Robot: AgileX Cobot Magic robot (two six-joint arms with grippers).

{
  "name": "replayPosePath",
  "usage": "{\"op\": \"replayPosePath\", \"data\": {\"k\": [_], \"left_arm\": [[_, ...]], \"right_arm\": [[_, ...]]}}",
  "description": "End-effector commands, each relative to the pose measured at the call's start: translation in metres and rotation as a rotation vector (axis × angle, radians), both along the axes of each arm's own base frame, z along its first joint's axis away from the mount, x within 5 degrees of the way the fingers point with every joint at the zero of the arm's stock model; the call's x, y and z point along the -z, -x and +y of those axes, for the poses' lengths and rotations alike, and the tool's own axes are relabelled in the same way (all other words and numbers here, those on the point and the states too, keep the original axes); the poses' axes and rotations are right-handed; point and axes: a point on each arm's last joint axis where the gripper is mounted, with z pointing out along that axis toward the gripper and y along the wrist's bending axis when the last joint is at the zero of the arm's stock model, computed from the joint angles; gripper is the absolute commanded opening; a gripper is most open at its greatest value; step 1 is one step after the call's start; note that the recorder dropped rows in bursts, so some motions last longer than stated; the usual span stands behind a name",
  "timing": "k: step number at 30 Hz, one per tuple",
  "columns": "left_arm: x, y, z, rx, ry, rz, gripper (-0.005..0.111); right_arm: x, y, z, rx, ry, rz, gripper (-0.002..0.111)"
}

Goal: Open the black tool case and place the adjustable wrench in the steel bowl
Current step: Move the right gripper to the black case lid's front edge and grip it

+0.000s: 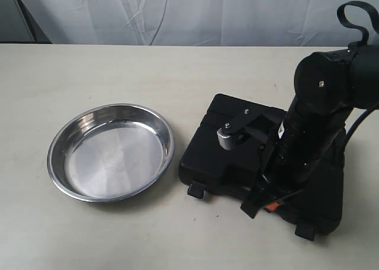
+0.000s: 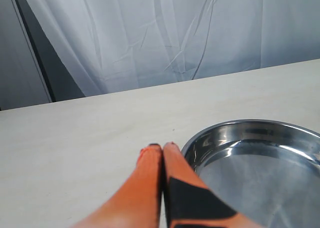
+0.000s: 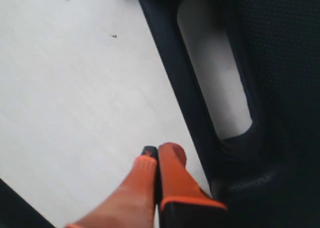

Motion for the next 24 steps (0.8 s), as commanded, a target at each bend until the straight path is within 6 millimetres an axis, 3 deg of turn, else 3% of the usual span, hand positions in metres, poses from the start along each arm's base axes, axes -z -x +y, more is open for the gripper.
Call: {"op": "replayPosePath", "data": {"k": [1,4,9,24], "left_arm": [[-0.001,0.0,0.0,0.001,0.003,-0.004,0.0],[-0.001,0.0,0.0,0.001,0.003,-0.004,0.0],[-0.001,0.0,0.0,0.001,0.003,-0.004,0.0],[-0.001,0.0,0.0,0.001,0.003,-0.004,0.0]], "right_arm": [[-0.001,-0.002,0.0,-0.024,0.009,-0.023,0.001],[-0.001,-0.002,0.0,-0.023,0.007,-0.022,0.017],[-0.001,-0.006,0.001,-0.02,-0.005,-0.064,0.057],[0.006,-0.017,0.004,-0.032,-0.009,-0.162,0.058]]}}
